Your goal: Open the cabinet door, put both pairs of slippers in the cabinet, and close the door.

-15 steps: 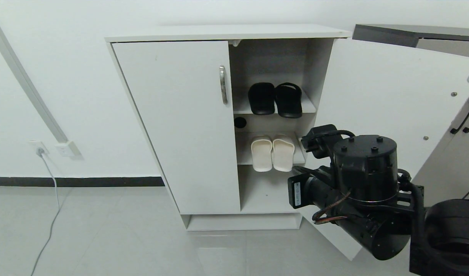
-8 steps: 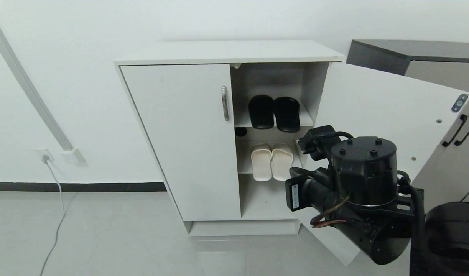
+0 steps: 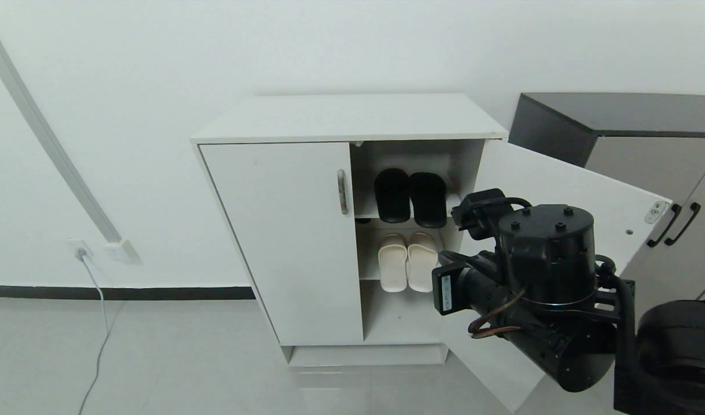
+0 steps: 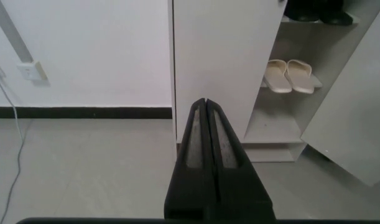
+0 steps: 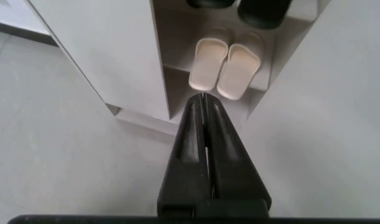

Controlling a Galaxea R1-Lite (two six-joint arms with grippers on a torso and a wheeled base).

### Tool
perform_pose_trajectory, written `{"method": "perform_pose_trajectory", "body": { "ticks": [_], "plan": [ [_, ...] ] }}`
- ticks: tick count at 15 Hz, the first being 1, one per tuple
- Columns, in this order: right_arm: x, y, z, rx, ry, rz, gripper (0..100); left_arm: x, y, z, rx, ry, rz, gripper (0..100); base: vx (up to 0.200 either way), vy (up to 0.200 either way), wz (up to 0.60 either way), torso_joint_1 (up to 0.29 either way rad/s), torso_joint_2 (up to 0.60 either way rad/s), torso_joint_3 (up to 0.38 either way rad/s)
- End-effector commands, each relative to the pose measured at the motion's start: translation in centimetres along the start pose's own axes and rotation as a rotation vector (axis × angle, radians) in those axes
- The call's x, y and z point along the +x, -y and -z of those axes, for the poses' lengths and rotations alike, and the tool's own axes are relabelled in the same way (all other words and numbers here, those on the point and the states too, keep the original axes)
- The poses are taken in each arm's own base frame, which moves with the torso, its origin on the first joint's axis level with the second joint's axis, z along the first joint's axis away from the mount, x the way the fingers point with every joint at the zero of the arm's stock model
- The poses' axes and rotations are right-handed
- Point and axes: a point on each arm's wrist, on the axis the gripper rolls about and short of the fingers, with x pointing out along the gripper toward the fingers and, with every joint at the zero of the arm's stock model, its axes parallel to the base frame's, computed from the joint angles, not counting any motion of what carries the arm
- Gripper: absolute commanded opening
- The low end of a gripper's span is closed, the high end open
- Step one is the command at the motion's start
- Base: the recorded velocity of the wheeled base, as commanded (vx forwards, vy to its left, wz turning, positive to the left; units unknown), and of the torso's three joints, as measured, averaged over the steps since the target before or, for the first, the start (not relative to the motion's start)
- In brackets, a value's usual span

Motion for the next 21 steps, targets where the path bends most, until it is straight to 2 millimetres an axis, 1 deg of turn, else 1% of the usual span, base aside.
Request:
{"method": "perform_pose_trajectory", "body": {
  "ticks": [1,12,15,17,21],
  "plan": [
    [0.02,-0.02,0.01,-0.003,0.000,-0.001,0,0.01,0.00,-0.01,0.000,-0.001,-0.001,0,0.000,0.000,0.00,0.149,-0.48,-0.325],
    [0.04,0.01,0.27,-0.008,-0.008,0.000,0,0.01,0.00,-0.01,0.000,-0.001,0.000,0,0.000,0.000,0.00,0.196,-0.51,-0.320],
    [0.13,0.17,0.23,-0.006,-0.006,0.007,0,0.01,0.01,-0.01,0.000,-0.001,0.000,0,0.000,0.000,0.00,0.243,-0.56,-0.326],
    [0.49,0.76,0.34,-0.005,-0.013,0.028,0,0.01,0.00,-0.01,0.000,-0.001,0.002,0,0.000,0.000,0.00,0.242,-0.57,-0.327],
    [0.62,0.82,0.55,-0.011,-0.024,0.007,0,0.01,0.00,-0.01,0.000,-0.001,0.002,0,0.000,0.000,0.00,0.074,-0.15,-0.091]
  ]
}}
